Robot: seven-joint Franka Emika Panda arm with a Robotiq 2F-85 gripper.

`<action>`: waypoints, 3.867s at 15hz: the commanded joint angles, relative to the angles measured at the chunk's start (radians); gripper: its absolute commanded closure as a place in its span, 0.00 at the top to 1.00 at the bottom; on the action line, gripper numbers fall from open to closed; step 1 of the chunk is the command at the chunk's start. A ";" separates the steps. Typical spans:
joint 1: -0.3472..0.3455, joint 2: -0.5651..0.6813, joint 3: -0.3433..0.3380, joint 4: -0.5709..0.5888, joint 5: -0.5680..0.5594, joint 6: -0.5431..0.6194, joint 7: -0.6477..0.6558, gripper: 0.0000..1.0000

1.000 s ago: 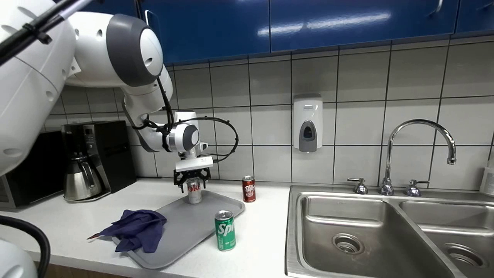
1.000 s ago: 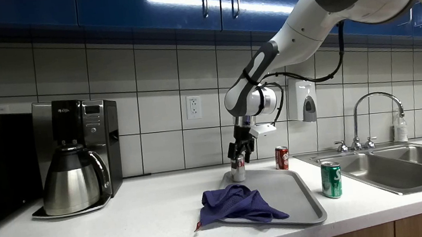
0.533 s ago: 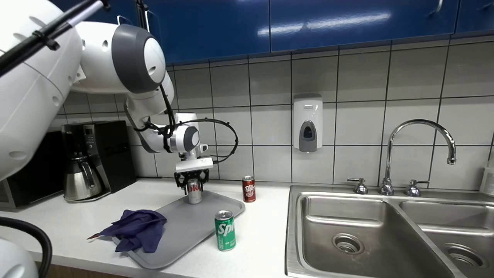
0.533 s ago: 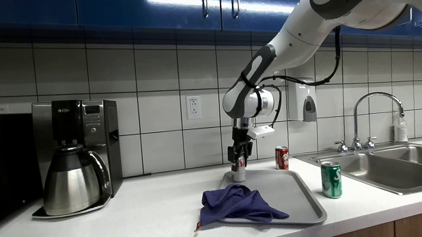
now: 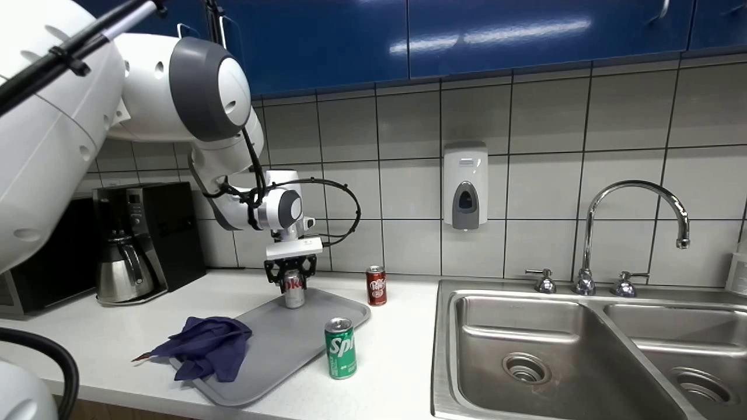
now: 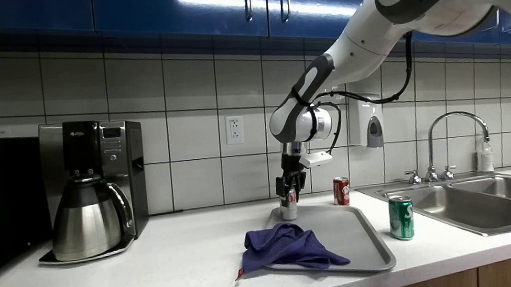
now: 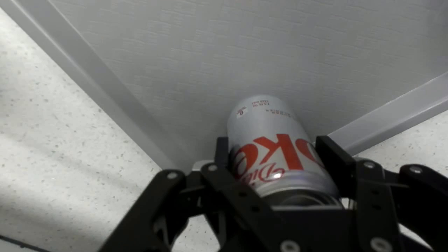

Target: Remove the green and grey cans from the tray

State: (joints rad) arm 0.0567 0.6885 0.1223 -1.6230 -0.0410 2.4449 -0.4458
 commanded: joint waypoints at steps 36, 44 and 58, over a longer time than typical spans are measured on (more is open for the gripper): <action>0.084 -0.142 0.036 -0.129 -0.050 0.025 0.062 0.39; 0.142 -0.125 0.034 -0.118 -0.101 0.027 0.122 0.39; 0.177 -0.116 0.044 -0.110 -0.115 0.022 0.125 0.39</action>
State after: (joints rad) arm 0.2301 0.5877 0.1592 -1.7256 -0.1264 2.4612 -0.3524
